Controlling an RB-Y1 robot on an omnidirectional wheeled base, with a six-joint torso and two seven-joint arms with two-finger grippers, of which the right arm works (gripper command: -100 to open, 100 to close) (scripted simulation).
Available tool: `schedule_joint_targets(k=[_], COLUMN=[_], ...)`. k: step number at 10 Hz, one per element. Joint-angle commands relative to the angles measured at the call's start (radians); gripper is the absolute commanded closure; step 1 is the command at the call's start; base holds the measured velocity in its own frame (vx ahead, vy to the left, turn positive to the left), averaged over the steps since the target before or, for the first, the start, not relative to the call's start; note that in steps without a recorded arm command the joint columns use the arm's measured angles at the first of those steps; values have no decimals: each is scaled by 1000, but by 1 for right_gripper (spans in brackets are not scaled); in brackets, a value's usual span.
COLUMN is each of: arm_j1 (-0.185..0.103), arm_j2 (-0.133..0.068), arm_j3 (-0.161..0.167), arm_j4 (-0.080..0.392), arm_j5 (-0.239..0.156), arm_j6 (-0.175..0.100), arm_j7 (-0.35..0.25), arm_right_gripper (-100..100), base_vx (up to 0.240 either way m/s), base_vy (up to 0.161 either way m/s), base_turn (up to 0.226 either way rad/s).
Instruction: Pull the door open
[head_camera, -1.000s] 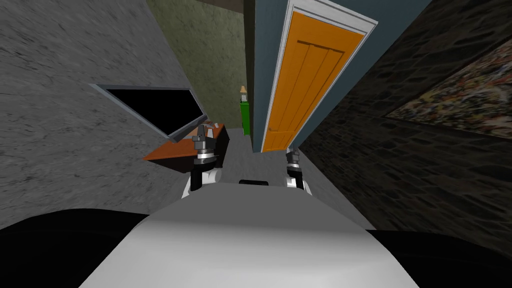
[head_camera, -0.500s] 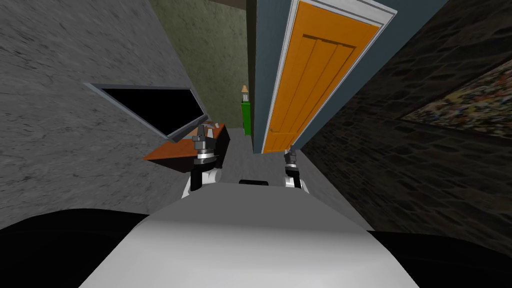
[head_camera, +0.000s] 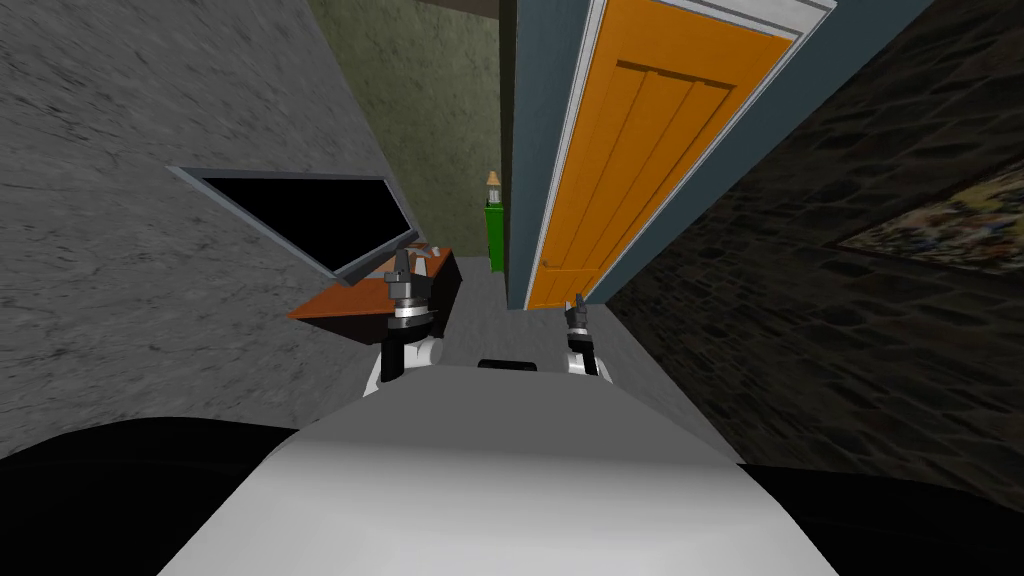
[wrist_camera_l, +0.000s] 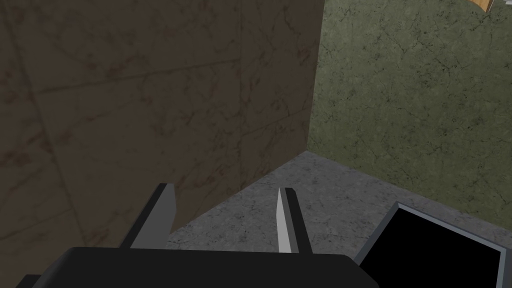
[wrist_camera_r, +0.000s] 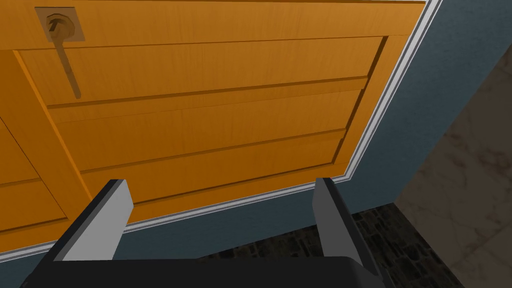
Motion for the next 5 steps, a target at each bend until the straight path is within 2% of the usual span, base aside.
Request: schedule_joint_targets(k=[1, 5], arm_j1=[-20, -69], arm_j2=[-6, -20], arm_j3=[2, 4], arm_j4=[50, 165], arm_j5=[-6, -23], arm_j6=[-14, -49], arm_j7=[1, 1], arm_right_gripper=[-100, -100], base_vx=[91, 93], base_vy=[-56, -46], base_turn=[62, 69])
